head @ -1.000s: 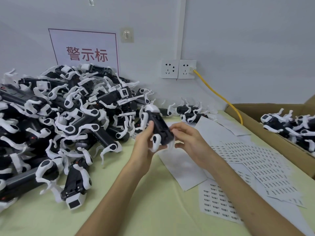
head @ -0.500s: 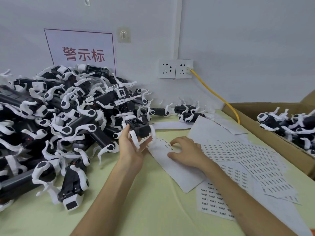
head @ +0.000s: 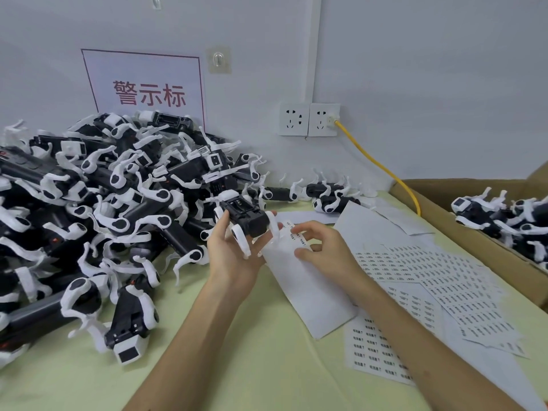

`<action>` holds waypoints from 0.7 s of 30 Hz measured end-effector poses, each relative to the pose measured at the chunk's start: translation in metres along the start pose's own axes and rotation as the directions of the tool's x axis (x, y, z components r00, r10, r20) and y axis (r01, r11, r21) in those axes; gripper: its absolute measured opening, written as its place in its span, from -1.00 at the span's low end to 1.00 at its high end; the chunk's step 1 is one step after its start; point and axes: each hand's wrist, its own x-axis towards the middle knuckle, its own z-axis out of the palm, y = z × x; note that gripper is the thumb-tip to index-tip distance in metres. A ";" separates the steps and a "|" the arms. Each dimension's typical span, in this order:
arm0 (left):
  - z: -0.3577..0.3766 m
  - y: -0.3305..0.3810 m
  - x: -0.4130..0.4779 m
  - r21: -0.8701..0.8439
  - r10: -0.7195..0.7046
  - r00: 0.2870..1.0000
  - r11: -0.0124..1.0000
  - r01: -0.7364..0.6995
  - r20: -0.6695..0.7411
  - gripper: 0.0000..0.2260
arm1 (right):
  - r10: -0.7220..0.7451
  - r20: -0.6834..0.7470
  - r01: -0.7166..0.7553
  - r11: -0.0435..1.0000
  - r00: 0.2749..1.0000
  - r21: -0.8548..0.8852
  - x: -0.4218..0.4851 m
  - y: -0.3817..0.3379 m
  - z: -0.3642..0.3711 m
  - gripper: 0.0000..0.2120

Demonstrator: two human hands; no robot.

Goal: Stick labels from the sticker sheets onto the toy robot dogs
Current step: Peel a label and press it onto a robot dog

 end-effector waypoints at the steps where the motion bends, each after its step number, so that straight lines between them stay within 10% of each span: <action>1: 0.000 0.000 0.000 -0.003 0.018 1.000 1.000 -0.018 0.017 -0.53 | 0.003 -0.003 -0.002 1.000 1.000 0.016 0.000 0.000 0.000 -0.64; 21: -0.001 0.001 0.003 -0.131 0.057 0.994 0.990 -0.044 0.092 -0.56 | 0.052 -0.083 -0.048 0.998 0.995 0.050 -0.003 -0.009 -0.002 -0.80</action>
